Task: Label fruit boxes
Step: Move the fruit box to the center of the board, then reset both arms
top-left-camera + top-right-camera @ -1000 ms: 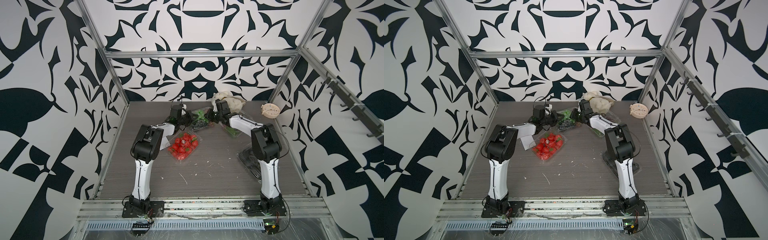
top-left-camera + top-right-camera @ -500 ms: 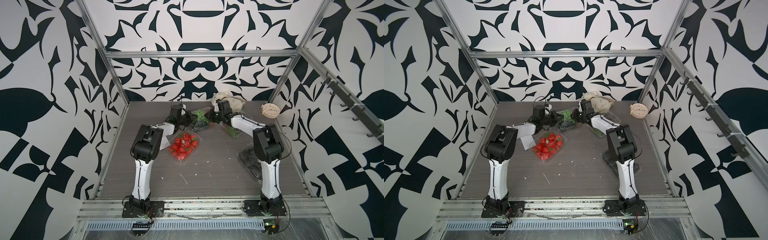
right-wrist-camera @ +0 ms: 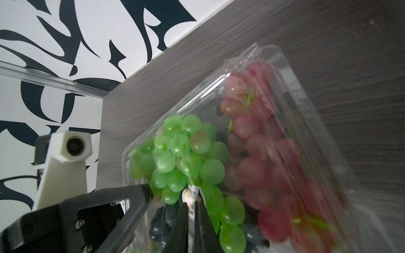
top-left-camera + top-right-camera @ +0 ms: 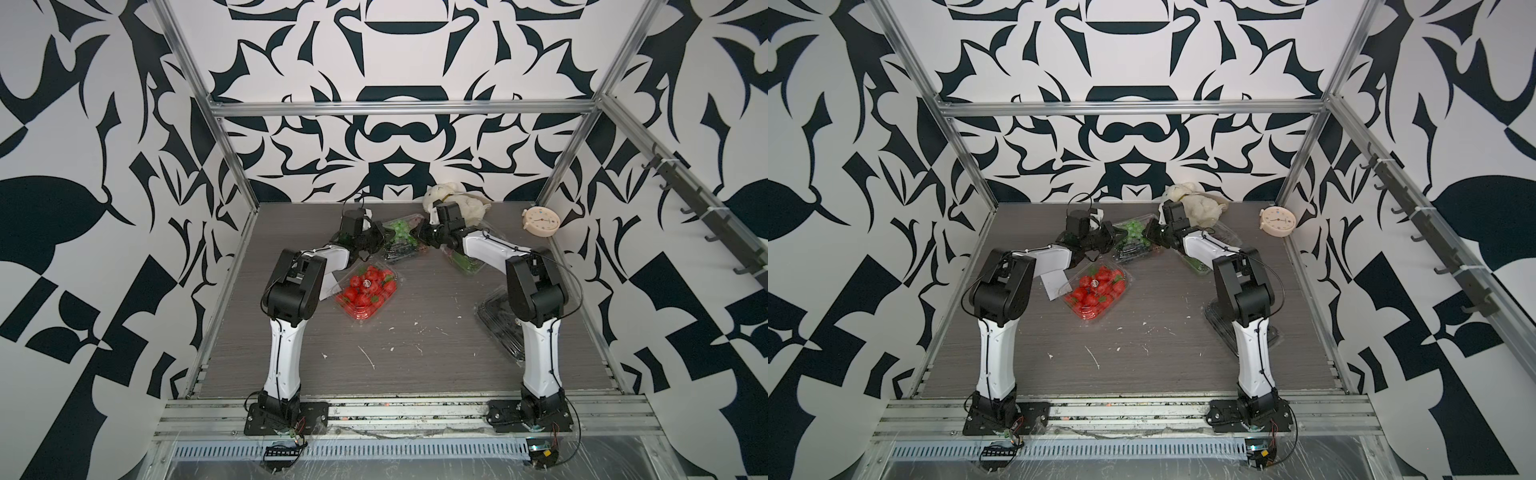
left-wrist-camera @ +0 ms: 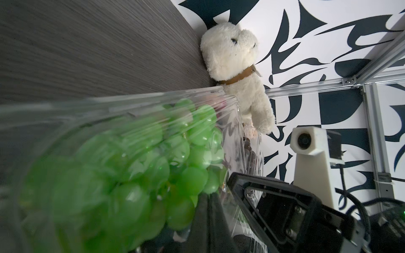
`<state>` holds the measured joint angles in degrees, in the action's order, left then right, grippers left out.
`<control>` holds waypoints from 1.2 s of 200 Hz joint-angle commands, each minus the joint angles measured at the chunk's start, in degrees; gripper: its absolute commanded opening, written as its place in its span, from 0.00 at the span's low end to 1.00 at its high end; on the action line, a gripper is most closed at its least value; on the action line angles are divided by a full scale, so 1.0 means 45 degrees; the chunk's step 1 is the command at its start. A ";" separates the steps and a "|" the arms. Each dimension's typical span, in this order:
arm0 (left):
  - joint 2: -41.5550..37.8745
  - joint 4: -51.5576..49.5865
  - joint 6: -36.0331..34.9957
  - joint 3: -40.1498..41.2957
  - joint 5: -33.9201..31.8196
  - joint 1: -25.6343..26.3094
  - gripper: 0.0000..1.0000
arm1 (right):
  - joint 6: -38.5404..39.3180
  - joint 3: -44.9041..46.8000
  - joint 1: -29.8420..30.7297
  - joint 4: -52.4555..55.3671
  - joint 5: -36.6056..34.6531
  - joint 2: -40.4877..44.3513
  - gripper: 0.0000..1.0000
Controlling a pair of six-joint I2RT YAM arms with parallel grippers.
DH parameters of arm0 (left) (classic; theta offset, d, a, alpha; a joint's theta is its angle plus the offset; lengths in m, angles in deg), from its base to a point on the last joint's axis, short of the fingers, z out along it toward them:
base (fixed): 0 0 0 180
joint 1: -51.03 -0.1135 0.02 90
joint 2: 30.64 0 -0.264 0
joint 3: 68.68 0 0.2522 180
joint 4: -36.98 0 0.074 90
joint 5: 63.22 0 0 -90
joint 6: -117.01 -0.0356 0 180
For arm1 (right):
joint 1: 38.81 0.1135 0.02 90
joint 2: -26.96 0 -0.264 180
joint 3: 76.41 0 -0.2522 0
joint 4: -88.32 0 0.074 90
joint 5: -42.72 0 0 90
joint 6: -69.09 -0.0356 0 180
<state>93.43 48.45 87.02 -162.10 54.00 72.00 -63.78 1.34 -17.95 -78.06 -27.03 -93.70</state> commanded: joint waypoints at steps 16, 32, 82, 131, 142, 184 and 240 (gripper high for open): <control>-0.0277 -0.0816 -0.0322 0.0006 -0.0199 -0.0051 0.00 | 0.0491 0.0706 -0.0163 0.0490 -0.0262 0.1332 0.13; -0.0570 -0.0816 -0.0357 0.0055 -0.0161 -0.0051 0.00 | 0.0591 0.0858 -0.0163 0.0481 -0.0146 0.1803 0.13; -0.3442 -0.3026 -0.2426 0.0228 -0.1176 -0.0089 0.31 | 0.2122 0.2499 -0.0182 0.0804 -0.2045 0.4947 0.16; -0.7085 -0.6488 -0.4930 0.1058 -0.5289 -0.0460 0.94 | 0.4515 0.5391 -0.0403 0.0718 -0.6712 0.8936 0.54; -0.7815 -0.7195 -0.5394 0.1323 -0.6854 -0.0618 1.00 | 0.5013 0.5717 -0.0494 0.0884 -0.7884 0.9408 0.62; -1.0332 -0.6850 -0.7702 0.4226 -1.3307 -0.1405 1.00 | 0.7355 0.9003 -0.0723 -0.2573 -1.1036 1.0631 0.99; -0.9866 -0.2516 -1.0557 0.8547 -1.6032 -0.3183 0.99 | 0.9712 1.3174 -0.1794 -0.7181 -1.2435 0.9665 0.99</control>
<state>46.09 25.72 50.36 -129.12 -10.28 58.65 -26.06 56.92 -23.37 -96.40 -78.24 -48.63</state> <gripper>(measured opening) 0.995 0.991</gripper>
